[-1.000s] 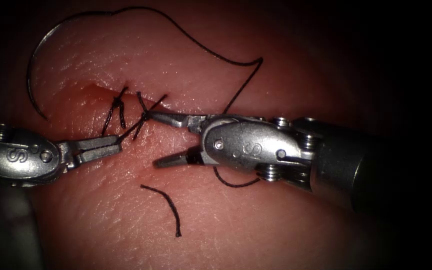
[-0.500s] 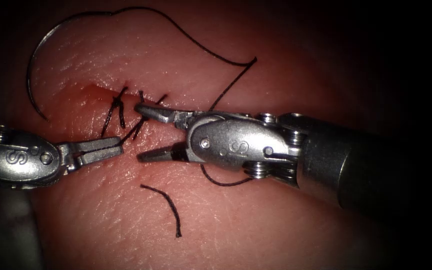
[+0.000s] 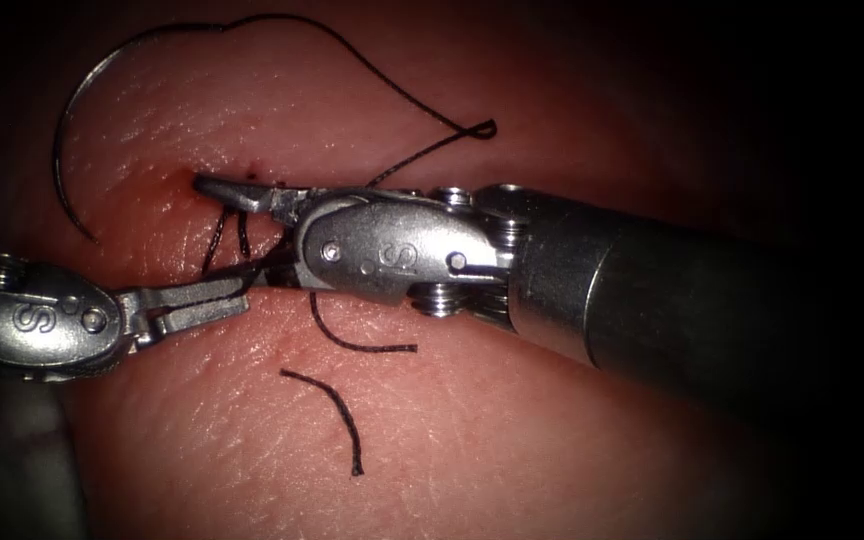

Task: Wound Closure
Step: Cut the suture with the right gripper

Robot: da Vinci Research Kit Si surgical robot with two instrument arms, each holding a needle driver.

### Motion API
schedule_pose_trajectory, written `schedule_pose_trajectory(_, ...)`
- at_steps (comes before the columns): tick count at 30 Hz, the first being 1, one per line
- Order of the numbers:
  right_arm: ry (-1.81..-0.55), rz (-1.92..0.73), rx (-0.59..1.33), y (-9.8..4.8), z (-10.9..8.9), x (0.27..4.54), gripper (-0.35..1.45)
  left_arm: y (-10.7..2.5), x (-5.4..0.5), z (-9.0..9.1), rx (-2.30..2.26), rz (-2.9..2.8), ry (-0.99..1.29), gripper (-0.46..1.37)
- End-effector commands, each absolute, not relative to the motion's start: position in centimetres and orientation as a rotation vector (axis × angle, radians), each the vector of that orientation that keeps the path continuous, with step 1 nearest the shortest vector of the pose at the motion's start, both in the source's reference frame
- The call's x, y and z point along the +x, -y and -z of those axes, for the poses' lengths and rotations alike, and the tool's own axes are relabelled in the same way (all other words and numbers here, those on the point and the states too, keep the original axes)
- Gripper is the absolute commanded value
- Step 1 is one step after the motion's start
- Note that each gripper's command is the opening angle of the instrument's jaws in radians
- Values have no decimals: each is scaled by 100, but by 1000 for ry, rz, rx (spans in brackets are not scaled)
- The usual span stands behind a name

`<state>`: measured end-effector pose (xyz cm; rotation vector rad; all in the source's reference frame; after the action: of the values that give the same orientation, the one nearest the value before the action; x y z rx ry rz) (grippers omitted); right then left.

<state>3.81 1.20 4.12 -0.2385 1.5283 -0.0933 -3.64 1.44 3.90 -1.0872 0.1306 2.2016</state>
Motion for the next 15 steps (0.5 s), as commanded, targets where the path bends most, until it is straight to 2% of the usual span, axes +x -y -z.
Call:
schedule_pose_trajectory(1, -1526, 99, -233, -120, -412, 381, 139, -145, -364, -390, -1089, -2202, -127, -35)
schedule_pose_trajectory(15, -1519, 97, -243, -116, -415, 387, 137, -141, -364, -384, -1090, -2206, -128, -35)
